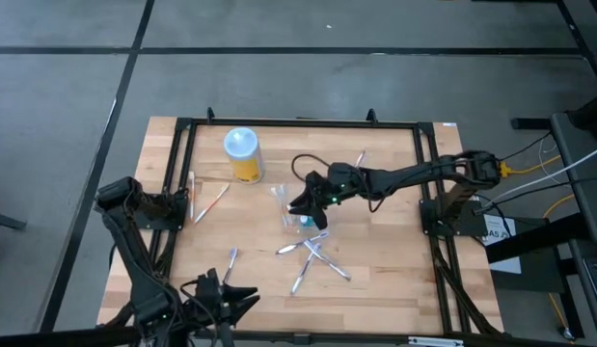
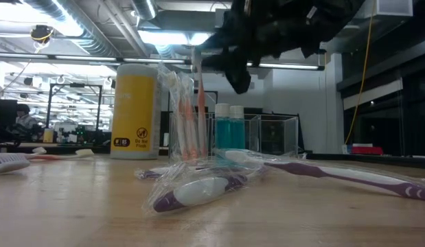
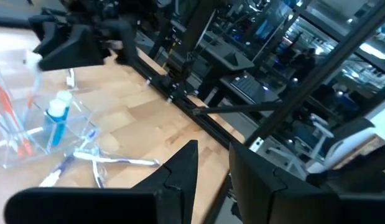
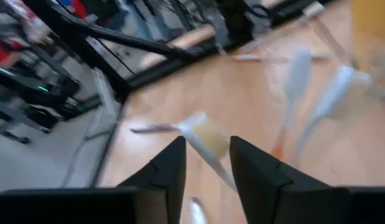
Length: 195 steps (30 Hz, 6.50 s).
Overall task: Pick & Place toothbrushing station
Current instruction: Put the white and orange toothbrush into the left compartment of the transparent organizer
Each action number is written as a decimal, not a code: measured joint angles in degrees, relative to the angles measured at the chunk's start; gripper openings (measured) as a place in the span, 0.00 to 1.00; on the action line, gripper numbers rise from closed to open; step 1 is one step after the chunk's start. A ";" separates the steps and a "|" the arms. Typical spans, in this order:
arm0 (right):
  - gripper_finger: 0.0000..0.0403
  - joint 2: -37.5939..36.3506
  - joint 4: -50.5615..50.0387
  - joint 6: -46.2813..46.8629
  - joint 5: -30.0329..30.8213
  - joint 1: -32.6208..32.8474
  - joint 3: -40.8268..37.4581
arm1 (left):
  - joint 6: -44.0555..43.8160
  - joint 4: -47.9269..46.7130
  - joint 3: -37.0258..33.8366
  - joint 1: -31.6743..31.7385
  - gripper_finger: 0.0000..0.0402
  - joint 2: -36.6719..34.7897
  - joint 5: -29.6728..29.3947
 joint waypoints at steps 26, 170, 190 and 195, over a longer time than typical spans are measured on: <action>0.38 -27.50 -35.46 10.64 22.59 25.66 0.07 | -45.80 -53.13 -0.03 15.41 0.21 0.36 64.97; 0.38 -26.46 -4.94 15.02 71.47 57.58 0.07 | -45.98 -10.23 -56.21 44.23 0.00 -28.14 69.25; 0.38 -26.46 -4.97 16.33 71.47 57.54 0.07 | -46.85 -24.39 -52.60 61.47 0.01 -27.71 55.32; 0.38 -26.46 -4.96 16.81 71.47 57.58 0.07 | -46.91 -27.36 -52.60 66.83 0.00 -27.34 55.27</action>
